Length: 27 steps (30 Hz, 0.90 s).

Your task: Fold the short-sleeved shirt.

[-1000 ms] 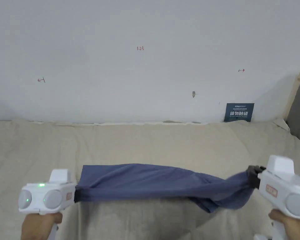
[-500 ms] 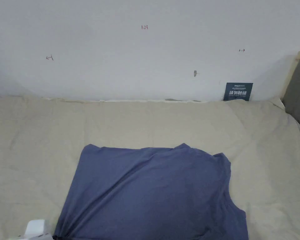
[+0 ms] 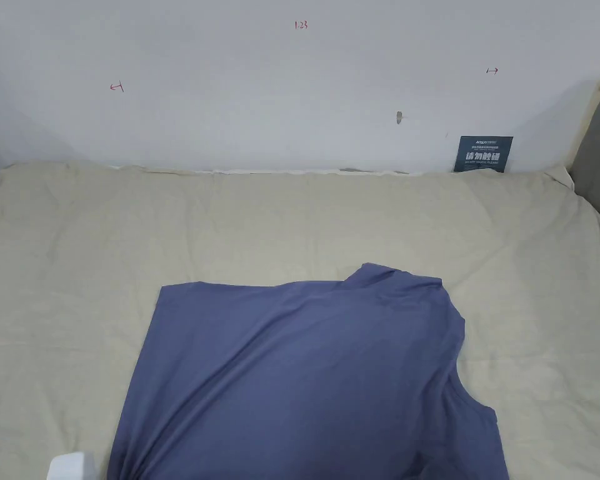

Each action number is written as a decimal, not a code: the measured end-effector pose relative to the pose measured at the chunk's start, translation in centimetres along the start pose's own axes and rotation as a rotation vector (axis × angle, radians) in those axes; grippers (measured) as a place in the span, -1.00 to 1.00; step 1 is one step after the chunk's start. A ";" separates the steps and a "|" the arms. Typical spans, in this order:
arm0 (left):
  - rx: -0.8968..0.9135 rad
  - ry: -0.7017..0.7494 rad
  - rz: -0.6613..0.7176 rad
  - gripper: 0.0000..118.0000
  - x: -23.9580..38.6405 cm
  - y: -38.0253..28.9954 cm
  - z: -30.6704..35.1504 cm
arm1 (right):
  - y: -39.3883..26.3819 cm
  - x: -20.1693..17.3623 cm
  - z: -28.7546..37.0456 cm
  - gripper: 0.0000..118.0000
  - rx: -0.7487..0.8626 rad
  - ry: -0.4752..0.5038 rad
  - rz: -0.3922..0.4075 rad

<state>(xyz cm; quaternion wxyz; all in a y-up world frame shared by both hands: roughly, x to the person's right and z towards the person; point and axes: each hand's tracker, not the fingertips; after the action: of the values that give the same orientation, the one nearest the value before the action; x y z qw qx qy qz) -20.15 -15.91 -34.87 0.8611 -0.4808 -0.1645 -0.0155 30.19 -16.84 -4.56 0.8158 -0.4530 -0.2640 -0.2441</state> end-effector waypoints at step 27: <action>0.837 -0.059 -0.232 -1.00 11.9 6.9 18.1 | 8.3 -10.8 18.7 -0.98 0.880 -0.010 0.250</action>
<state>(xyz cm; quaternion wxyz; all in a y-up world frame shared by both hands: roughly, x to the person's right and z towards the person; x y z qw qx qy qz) -12.44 4.45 -28.26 0.9693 -0.0690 -0.2341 -0.0303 23.57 5.06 -8.25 0.9525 -0.0927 -0.2900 -0.0060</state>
